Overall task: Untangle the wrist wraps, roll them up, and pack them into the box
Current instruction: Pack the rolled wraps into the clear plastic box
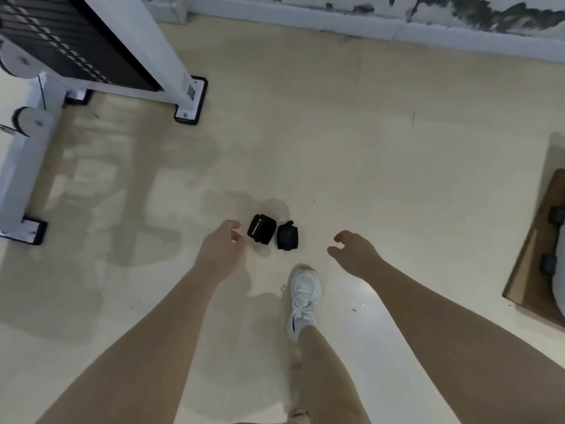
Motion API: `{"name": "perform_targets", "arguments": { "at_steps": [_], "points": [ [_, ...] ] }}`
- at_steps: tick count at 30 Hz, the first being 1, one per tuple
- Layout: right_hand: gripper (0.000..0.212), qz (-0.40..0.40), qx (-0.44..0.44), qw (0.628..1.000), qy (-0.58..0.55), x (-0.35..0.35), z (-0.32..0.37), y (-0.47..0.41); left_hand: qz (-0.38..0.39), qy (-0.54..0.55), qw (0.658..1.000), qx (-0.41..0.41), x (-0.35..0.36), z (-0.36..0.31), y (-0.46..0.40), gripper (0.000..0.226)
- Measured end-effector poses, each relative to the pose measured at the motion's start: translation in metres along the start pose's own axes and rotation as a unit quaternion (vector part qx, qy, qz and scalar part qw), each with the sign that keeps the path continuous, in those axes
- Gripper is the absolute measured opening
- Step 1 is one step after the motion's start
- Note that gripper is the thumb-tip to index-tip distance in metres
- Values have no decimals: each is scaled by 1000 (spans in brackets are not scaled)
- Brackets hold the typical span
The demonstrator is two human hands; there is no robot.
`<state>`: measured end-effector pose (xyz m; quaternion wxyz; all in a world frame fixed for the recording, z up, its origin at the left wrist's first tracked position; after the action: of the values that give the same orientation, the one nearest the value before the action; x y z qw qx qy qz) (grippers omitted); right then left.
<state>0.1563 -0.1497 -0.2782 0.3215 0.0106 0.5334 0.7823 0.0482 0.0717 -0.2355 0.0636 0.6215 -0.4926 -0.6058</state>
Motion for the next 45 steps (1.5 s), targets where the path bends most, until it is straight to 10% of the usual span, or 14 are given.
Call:
{"name": "perform_targets", "arguments": {
  "at_steps": [17, 26, 45],
  "points": [
    [57, -27, 101, 994, -44, 176, -46, -290, 200, -123, 970, 71, 175, 93, -299, 71],
    [66, -95, 118, 986, -63, 215, -56, -337, 180, -142, 973, 13, 232, 98, -344, 78],
    [69, -124, -60, 958, -250, -74, 145, 30, 146, -103, 968, 177, -155, -116, -101, 60]
  ]
}}
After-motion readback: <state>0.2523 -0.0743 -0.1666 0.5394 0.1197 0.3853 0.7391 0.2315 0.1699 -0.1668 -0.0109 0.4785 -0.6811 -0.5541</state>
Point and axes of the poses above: each hand's wrist, its own y-axis away from the middle knuckle, its own x-axis out of the palm, z = x × y, the point moved 2 cm from there along -y, towards the middle knuckle, and after that the axes turned 15 degrees about -y, right-handed, at the moved point
